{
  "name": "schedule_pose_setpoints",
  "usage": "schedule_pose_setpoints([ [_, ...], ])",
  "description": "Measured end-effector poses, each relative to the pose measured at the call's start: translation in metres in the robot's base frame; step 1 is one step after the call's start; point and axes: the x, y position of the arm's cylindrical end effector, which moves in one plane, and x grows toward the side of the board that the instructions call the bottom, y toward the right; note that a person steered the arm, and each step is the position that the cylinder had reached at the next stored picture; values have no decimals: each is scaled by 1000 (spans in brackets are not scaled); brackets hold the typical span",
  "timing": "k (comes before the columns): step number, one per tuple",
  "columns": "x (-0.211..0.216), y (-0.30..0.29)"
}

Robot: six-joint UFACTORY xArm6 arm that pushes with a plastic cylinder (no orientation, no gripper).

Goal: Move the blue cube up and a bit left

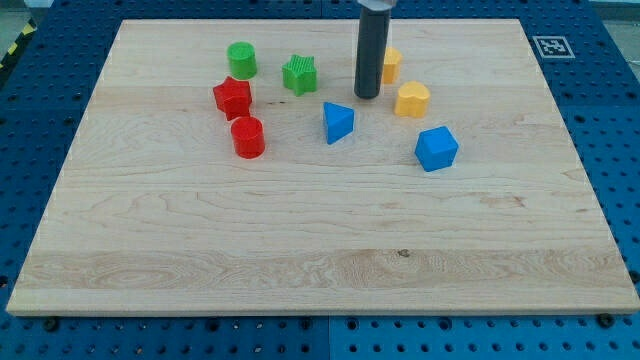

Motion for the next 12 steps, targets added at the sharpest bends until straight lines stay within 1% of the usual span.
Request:
schedule_pose_setpoints([
  [3, 78, 1],
  [4, 121, 8],
  [5, 162, 44],
  [6, 159, 105],
  [7, 143, 158],
  [8, 132, 169],
  [9, 132, 169],
  [10, 134, 169],
  [11, 149, 166],
  [12, 150, 158],
])
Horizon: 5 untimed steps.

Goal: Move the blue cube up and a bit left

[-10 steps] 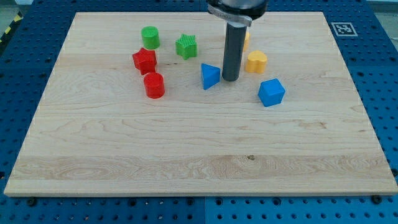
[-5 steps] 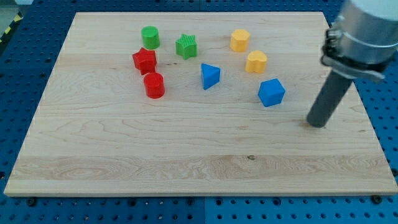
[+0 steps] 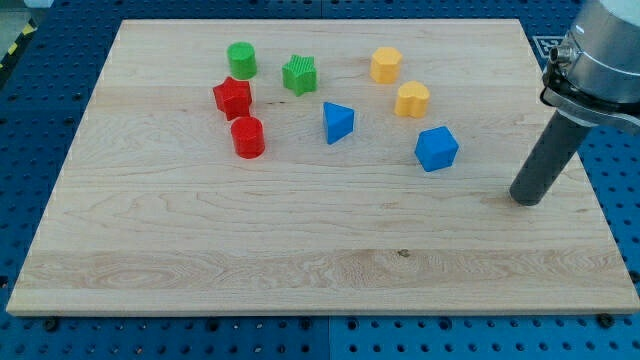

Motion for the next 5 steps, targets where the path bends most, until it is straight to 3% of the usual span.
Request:
schedule_pose_setpoints([
  [5, -46, -88],
])
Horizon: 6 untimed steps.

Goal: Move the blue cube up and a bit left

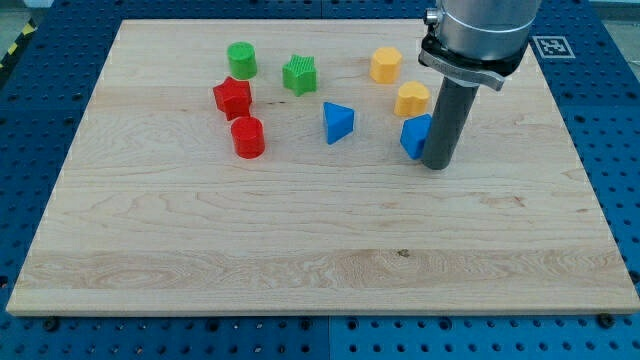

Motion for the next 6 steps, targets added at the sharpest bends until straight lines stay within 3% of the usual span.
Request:
schedule_pose_setpoints([
  [2, -6, 43],
  [6, -94, 32],
])
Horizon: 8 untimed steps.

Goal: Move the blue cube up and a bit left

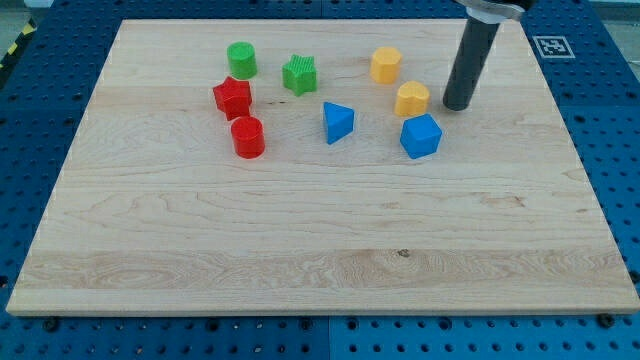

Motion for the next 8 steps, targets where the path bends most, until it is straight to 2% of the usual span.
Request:
schedule_pose_setpoints([
  [2, 0, -36],
  [4, 20, -9],
  [6, 51, -9],
  [8, 58, -16],
])
